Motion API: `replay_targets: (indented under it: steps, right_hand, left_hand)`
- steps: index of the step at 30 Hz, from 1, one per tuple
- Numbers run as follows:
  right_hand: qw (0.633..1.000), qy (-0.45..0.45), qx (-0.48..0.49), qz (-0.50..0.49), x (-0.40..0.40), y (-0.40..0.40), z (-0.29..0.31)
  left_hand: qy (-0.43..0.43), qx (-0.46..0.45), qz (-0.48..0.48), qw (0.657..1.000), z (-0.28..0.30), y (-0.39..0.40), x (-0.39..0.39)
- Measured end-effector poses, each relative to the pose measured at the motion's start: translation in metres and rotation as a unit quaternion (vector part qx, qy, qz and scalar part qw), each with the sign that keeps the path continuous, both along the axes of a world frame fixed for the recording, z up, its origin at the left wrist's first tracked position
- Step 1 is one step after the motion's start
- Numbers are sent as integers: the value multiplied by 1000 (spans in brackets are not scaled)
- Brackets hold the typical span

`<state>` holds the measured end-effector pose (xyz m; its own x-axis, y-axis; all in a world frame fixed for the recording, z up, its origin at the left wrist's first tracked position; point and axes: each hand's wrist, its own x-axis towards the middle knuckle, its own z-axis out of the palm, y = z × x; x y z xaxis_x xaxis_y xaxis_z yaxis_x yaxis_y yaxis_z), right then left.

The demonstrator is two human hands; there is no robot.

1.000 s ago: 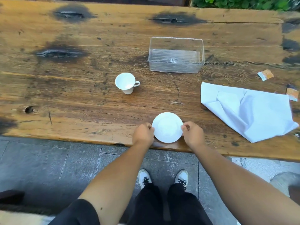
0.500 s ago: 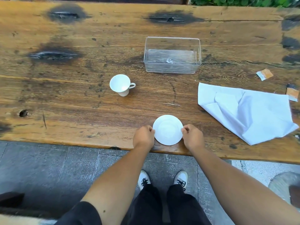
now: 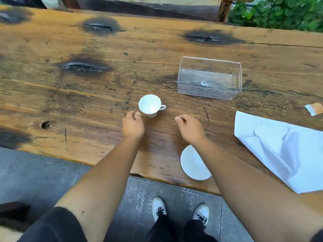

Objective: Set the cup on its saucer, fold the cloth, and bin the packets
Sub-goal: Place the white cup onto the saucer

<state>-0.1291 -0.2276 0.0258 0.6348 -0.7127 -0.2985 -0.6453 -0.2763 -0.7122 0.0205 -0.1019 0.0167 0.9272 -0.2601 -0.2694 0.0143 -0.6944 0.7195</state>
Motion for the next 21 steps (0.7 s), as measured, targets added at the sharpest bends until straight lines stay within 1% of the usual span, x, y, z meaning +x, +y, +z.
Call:
replay_targets:
  steps: [2, 4, 7, 9, 12, 15, 18, 21]
  right_hand:
    - [999, -13, 39, 0, 40, -5, 0]
    - [996, -28, 81, -29, 70, -8, -2]
    - [990, -43, 117, -65, 99, -12, -14]
    - [987, -50, 126, -80, 110, -12, -23]
    - [977, -64, 162, -125, 116, -13, -34]
    - [964, -88, 194, -157, 114, -15, -40]
    - [959, -110, 198, -172, 104, -17, -35]
    - [957, -123, 190, -180, 77, -20, -18]
  left_hand:
    - [15, -23, -11, 1000, 3, -12, 24]
    - [45, -53, -10, 998, 5, -22, 39]
    - [80, -75, 8, 994, -2, -32, 52]
    - [101, -74, 13, 992, -8, -33, 53]
    - [141, -98, 31, 985, -16, -32, 52]
    - [163, -131, 36, 977, -17, -32, 49]
    - [169, -141, 41, 975, -12, -33, 39]
    - [157, -143, 19, 977, 1, -40, 16]
